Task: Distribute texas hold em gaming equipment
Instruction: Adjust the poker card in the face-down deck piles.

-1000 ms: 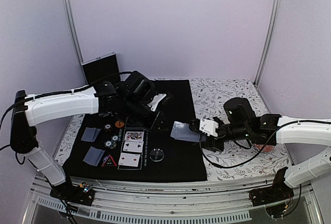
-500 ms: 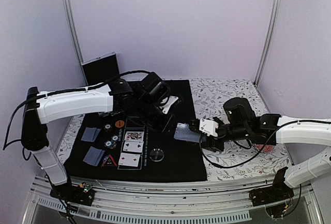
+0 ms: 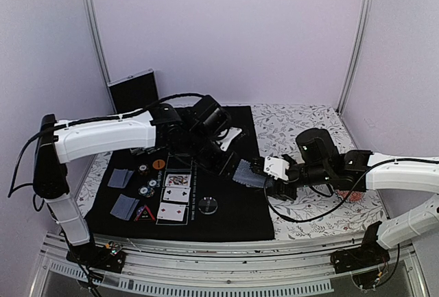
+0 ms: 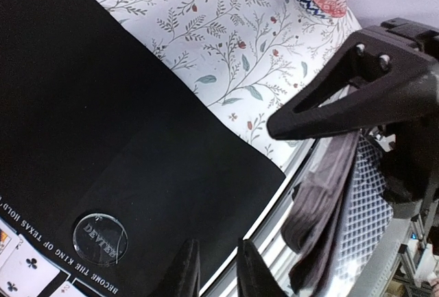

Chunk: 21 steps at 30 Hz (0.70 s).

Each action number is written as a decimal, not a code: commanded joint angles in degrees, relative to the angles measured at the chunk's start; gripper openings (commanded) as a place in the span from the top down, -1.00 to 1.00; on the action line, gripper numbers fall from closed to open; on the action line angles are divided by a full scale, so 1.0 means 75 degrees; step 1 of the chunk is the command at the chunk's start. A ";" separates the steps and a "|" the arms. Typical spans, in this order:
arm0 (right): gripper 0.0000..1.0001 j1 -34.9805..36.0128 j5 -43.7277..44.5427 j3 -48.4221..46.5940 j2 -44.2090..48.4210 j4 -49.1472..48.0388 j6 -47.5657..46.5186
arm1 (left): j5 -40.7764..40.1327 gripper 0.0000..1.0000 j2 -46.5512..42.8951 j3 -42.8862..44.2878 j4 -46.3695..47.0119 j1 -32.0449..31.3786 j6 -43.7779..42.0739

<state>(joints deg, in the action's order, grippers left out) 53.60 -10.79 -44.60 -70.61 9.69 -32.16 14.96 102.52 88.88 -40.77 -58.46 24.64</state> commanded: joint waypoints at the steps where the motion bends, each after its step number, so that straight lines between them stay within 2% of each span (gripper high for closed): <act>1: -0.12 -0.0016 0.0065 -0.0219 0.0004 -0.0021 0.0075 | 0.0382 0.54 0.0175 0.0076 0.0338 -0.0117 -0.0182; 9: -0.12 -0.0018 0.0073 -0.0184 0.0056 0.0008 0.0070 | 0.0065 0.30 -0.0414 -0.0729 0.0340 0.0279 -0.0244; 14: -0.12 -0.0018 0.0061 -0.0189 0.0040 -0.0032 0.0071 | -0.0163 -0.02 -0.0977 -0.1008 0.0339 0.0607 -0.0328; 21: -0.12 -0.0018 0.0052 -0.0200 0.0016 -0.0039 0.0088 | 0.0020 -0.19 -0.1610 -0.1157 0.0825 0.0752 -0.0472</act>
<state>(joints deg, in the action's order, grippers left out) 53.60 -10.79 -44.60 -70.59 10.68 -32.14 13.87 93.80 81.28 -38.17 -53.25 22.50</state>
